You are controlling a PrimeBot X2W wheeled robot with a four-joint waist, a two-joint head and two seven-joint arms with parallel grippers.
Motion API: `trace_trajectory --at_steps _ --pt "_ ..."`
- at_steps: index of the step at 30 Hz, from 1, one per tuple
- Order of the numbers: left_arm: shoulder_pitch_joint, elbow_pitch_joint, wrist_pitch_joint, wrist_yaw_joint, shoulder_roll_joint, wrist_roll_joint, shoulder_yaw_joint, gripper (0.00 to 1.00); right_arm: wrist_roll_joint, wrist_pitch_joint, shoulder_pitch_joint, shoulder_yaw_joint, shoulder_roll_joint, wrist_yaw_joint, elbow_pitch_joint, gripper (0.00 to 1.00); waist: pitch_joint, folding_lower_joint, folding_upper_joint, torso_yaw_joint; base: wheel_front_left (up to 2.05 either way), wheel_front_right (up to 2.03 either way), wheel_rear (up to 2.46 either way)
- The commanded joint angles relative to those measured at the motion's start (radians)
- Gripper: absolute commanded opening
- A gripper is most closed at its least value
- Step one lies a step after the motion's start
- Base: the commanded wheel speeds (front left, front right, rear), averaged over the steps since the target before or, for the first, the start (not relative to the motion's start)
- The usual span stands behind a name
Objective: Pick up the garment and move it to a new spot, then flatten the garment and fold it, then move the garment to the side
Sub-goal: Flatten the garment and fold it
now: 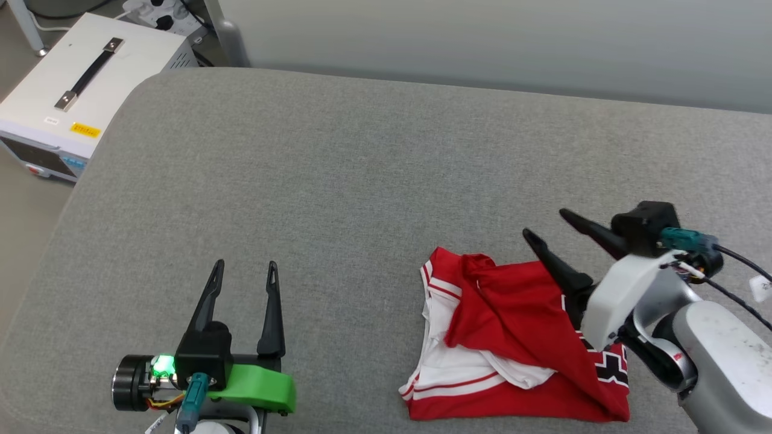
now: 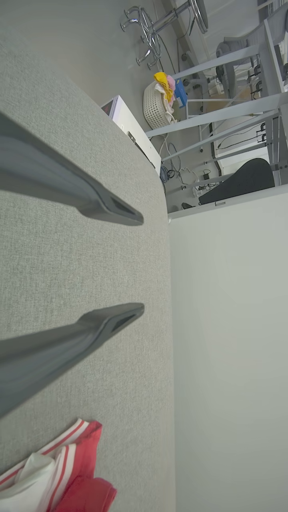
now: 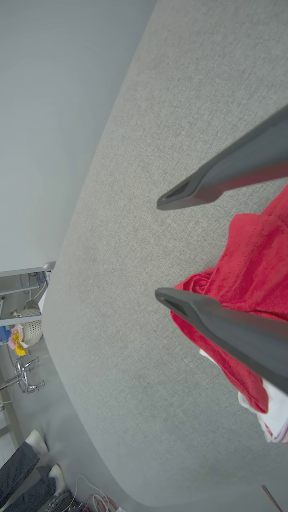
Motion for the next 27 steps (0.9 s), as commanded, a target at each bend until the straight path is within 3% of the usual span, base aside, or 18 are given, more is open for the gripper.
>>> trace_trajectory --at_steps 1,11,13,19,27 --pt "0.012 -0.007 -0.006 -0.007 0.002 0.008 0.003 1.0 -0.035 -0.031 0.036 -0.047 0.005 -0.001 -0.029 1.0 -0.026 0.0 0.0 -0.026 0.0 0.0 0.0" --pt "0.028 -0.025 -0.006 -0.014 0.006 0.018 0.0 1.0 -0.316 -0.228 0.223 -0.394 0.122 -0.001 -0.161 1.0 -0.069 0.0 0.0 -0.066 0.0 0.0 0.0" --pt "0.034 -0.028 -0.006 -0.011 0.009 0.024 -0.002 1.0 -0.397 -0.301 0.297 -0.476 0.19 -0.001 -0.184 1.0 -0.084 0.0 0.0 -0.072 0.0 0.0 0.0" --pt "0.06 -0.028 -0.006 0.009 0.017 0.037 -0.002 1.0 -0.492 -0.343 0.413 -0.529 0.271 -0.001 -0.216 1.0 -0.103 0.0 0.0 -0.075 0.0 0.0 0.0" --pt "0.1 -0.034 -0.006 0.022 0.029 0.041 -0.012 1.0 -0.504 -0.35 0.522 -0.595 0.355 -0.001 -0.229 1.0 -0.121 0.0 0.0 -0.07 0.0 0.0 0.0"
